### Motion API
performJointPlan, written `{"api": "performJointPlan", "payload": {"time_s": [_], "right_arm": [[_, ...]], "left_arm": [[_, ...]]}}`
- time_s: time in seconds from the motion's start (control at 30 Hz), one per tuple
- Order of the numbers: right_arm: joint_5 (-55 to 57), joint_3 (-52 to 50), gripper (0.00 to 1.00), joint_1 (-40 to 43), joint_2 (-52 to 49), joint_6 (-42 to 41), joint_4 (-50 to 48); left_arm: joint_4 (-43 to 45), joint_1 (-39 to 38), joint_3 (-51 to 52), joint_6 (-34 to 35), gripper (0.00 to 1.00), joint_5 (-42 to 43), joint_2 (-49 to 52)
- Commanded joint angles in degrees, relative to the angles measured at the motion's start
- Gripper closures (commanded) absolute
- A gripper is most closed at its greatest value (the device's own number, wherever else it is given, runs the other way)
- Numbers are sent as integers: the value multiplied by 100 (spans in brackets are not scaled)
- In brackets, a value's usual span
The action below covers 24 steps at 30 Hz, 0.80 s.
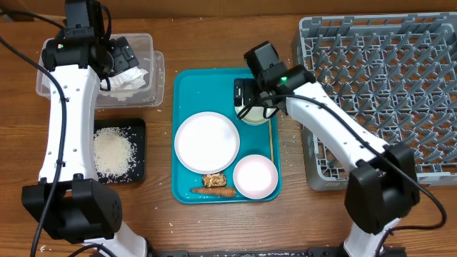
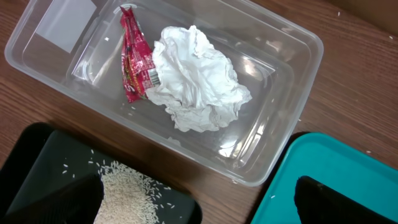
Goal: Sort waste into correct bins and load items into the dishwasher
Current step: 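Lower the right gripper and grasp the white cup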
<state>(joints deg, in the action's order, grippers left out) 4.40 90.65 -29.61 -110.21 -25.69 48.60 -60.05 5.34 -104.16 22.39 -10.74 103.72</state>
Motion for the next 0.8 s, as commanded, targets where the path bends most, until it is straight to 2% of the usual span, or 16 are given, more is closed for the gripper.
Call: {"api": "performJointPlan", "payload": {"time_s": [0.0, 0.47, 0.77], "right_arm": [[116, 118, 0, 4, -203, -144, -31], [118, 118, 0, -2, -734, -286, -107], [223, 122, 19, -2, -745, -289, -87]], "left_arm": [[4, -13, 17, 96, 0, 24, -74], [4, -13, 17, 96, 0, 24, -74], [4, -13, 17, 96, 0, 24, -74]]}}
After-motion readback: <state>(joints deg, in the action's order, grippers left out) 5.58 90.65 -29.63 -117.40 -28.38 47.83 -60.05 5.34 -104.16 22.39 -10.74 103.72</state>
